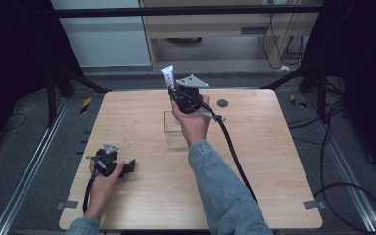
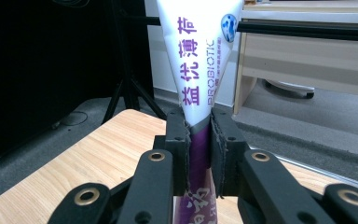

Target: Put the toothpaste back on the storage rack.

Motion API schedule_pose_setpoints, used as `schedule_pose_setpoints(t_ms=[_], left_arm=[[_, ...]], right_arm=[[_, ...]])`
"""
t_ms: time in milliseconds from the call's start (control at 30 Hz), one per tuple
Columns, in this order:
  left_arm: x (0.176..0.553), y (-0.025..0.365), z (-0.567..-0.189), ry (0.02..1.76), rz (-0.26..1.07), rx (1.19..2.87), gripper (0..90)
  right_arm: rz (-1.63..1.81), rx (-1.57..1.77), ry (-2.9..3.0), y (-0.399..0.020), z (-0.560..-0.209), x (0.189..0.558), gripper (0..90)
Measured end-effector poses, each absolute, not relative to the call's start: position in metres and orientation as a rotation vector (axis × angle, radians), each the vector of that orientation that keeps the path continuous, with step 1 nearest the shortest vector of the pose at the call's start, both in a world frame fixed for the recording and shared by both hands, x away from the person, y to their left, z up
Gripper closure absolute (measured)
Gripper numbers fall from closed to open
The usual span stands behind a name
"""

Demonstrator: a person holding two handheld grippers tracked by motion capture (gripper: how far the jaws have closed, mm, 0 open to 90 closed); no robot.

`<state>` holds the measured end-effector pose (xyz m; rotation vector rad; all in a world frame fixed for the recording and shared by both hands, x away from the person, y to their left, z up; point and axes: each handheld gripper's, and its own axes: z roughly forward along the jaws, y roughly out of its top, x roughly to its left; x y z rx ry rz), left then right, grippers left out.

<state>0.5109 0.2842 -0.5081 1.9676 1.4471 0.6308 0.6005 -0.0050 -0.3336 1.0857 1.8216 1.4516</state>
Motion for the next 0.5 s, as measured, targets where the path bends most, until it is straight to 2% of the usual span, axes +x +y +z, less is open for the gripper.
schedule_pose_setpoints(t_ms=[500], left_arm=[[0.511,0.284,-0.508,1.446,0.631,1.971,0.0]], right_arm=[[1.429,1.084,1.842,0.000,-0.350,0.602,78.9]])
